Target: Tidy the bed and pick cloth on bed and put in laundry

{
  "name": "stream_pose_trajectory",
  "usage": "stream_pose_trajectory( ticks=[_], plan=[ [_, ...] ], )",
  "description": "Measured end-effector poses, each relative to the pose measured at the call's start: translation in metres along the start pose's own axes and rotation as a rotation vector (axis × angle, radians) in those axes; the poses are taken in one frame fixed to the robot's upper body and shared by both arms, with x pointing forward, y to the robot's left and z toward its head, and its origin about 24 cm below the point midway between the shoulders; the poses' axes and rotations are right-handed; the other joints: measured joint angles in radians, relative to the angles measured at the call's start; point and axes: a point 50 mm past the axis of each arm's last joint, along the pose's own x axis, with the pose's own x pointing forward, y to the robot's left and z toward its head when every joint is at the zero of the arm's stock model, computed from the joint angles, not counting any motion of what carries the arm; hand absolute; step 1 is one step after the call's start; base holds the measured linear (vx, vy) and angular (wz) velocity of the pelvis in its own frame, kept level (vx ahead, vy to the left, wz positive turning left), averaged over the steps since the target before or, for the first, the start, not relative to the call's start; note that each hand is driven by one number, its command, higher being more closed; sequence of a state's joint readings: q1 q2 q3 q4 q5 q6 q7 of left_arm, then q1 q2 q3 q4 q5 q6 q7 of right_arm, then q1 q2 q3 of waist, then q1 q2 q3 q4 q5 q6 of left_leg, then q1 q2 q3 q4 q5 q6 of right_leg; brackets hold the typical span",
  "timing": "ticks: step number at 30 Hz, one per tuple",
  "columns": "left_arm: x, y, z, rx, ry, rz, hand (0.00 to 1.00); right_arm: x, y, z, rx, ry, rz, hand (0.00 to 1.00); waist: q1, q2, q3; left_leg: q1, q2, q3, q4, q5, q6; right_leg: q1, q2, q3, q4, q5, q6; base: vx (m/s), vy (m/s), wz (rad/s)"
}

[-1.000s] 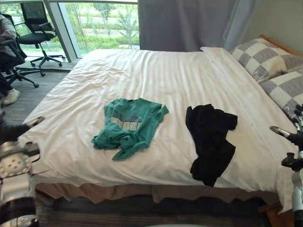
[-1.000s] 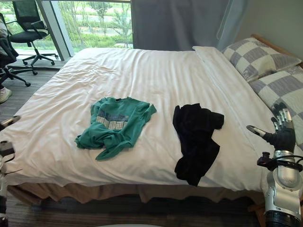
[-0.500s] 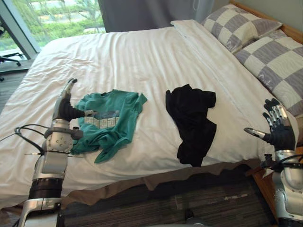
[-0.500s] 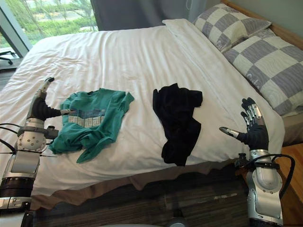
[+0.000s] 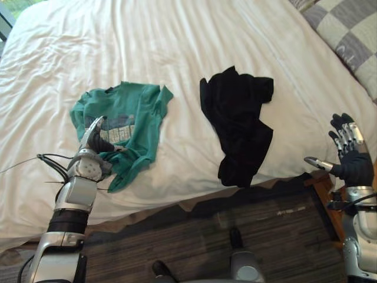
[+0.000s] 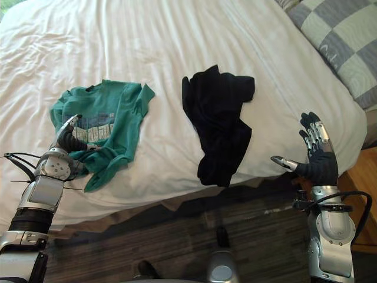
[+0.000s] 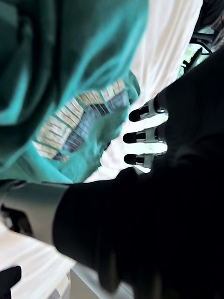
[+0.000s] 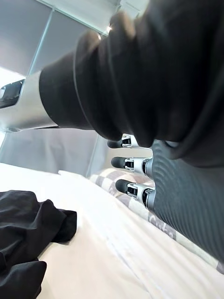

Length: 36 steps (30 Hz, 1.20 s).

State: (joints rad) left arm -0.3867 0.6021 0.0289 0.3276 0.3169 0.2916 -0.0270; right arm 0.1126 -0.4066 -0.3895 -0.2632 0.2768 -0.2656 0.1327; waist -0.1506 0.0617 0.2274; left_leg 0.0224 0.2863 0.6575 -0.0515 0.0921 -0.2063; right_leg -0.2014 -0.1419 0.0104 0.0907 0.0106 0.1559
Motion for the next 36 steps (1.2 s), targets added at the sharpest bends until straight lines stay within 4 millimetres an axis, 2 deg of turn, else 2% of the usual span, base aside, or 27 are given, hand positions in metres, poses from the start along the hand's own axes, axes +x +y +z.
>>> stream_pose_trajectory(
  ticks=[2,6,9,10,15,19,22,24,27,30,31,32,33,36],
  plan=[
    [0.003,0.0,-0.001,0.005,0.037,-0.034,0.0,0.002,0.0,0.001,0.002,-0.011,-0.002,0.0,0.001,0.0,0.02,-0.022,0.004,-0.009,0.01,0.0,0.0,-0.019,0.0,-0.002,0.015,0.0,0.0,0.0,-0.003,0.1],
    [0.006,-0.002,-0.012,0.035,0.118,-0.085,0.0,0.01,0.005,0.02,0.006,-0.105,-0.006,0.0,0.002,-0.001,0.065,-0.078,0.012,-0.023,0.034,0.001,0.002,-0.069,0.0,-0.006,0.037,-0.002,-0.002,-0.01,-0.003,0.05],
    [0.01,0.001,-0.009,0.044,0.12,-0.076,0.0,0.015,0.006,0.024,0.012,-0.134,-0.008,0.0,0.003,-0.001,0.091,-0.087,0.013,-0.025,0.037,0.004,0.006,-0.086,-0.001,-0.007,0.06,-0.011,-0.009,0.0,0.002,0.01],
    [0.012,0.002,-0.008,0.037,0.122,-0.073,1.0,0.017,0.007,0.025,0.014,-0.141,-0.006,0.0,0.002,0.0,0.102,-0.087,0.013,-0.027,0.039,0.004,0.006,-0.087,-0.002,-0.008,0.066,-0.018,-0.006,0.0,0.0,0.0],
    [0.013,-0.001,-0.013,0.044,0.139,-0.035,1.0,0.02,0.01,0.027,0.021,-0.157,0.005,0.0,0.0,0.008,0.108,-0.113,0.019,-0.024,0.066,0.001,0.012,-0.12,-0.003,-0.007,0.098,-0.035,-0.006,0.0,0.0,0.0],
    [0.011,-0.007,-0.019,0.047,0.118,0.043,1.0,0.022,0.022,0.025,0.036,-0.145,0.05,0.0,0.0,0.008,0.108,-0.113,0.025,-0.019,0.075,0.001,0.012,-0.12,-0.001,-0.007,0.1,-0.037,-0.006,0.0,0.005,-0.02],
    [0.008,-0.017,-0.021,-0.076,0.05,0.077,1.0,0.028,0.036,0.02,0.035,-0.082,0.102,0.0,0.008,0.006,0.108,-0.116,0.028,-0.027,0.086,-0.004,0.02,-0.114,-0.002,-0.016,0.104,-0.037,-0.006,0.0,0.019,0.08],
    [0.001,-0.024,-0.018,-0.171,-0.024,0.059,1.0,0.029,0.042,0.012,0.029,-0.009,0.126,0.0,0.025,0.006,0.108,-0.116,0.029,-0.039,0.086,-0.004,0.02,-0.104,-0.004,-0.029,0.103,-0.037,-0.005,0.01,0.016,0.21],
    [-0.017,-0.044,-0.006,-0.287,-0.15,-0.038,1.0,0.025,0.043,-0.001,-0.009,0.105,0.12,0.0,0.039,0.003,0.108,-0.118,0.03,-0.1,0.086,-0.004,0.02,-0.063,-0.015,-0.086,0.102,-0.044,0.003,0.04,0.02,0.52],
    [-0.043,-0.06,0.006,-0.369,-0.259,-0.193,1.0,0.024,0.046,-0.017,-0.044,0.192,0.081,0.0,0.073,-0.025,0.106,-0.136,0.028,-0.15,0.085,-0.002,0.022,-0.04,-0.02,-0.123,0.087,-0.044,0.003,0.02,0.026,0.41],
    [-0.053,-0.065,0.007,-0.376,-0.281,-0.246,1.0,0.024,0.047,-0.03,-0.056,0.266,0.06,0.0,0.086,-0.043,0.105,-0.147,0.028,-0.171,0.085,0.001,0.025,-0.032,-0.02,-0.137,0.077,-0.044,0.003,0.01,0.004,0.38],
    [-0.057,-0.068,0.008,-0.386,-0.287,-0.272,1.0,0.024,0.048,-0.037,-0.067,0.307,0.054,0.0,0.091,-0.049,0.105,-0.153,0.028,-0.183,0.085,0.002,0.027,-0.028,-0.02,-0.145,0.073,-0.044,0.002,0.03,0.014,0.49],
    [-0.068,-0.075,0.006,-0.404,-0.287,-0.337,1.0,0.022,0.045,-0.061,-0.102,0.438,0.021,0.0,0.114,-0.067,0.106,-0.167,0.027,-0.211,0.084,0.006,0.028,-0.015,-0.019,-0.156,0.057,-0.04,-0.002,0.02,0.011,0.39],
    [-0.078,-0.078,0.0,-0.396,-0.269,-0.392,1.0,0.022,0.042,-0.081,-0.137,0.556,-0.013,0.0,0.125,-0.071,0.106,-0.183,0.027,-0.247,0.084,0.01,0.031,0.004,-0.018,-0.18,0.04,-0.033,-0.012,0.02,0.013,0.33]
  ],
)
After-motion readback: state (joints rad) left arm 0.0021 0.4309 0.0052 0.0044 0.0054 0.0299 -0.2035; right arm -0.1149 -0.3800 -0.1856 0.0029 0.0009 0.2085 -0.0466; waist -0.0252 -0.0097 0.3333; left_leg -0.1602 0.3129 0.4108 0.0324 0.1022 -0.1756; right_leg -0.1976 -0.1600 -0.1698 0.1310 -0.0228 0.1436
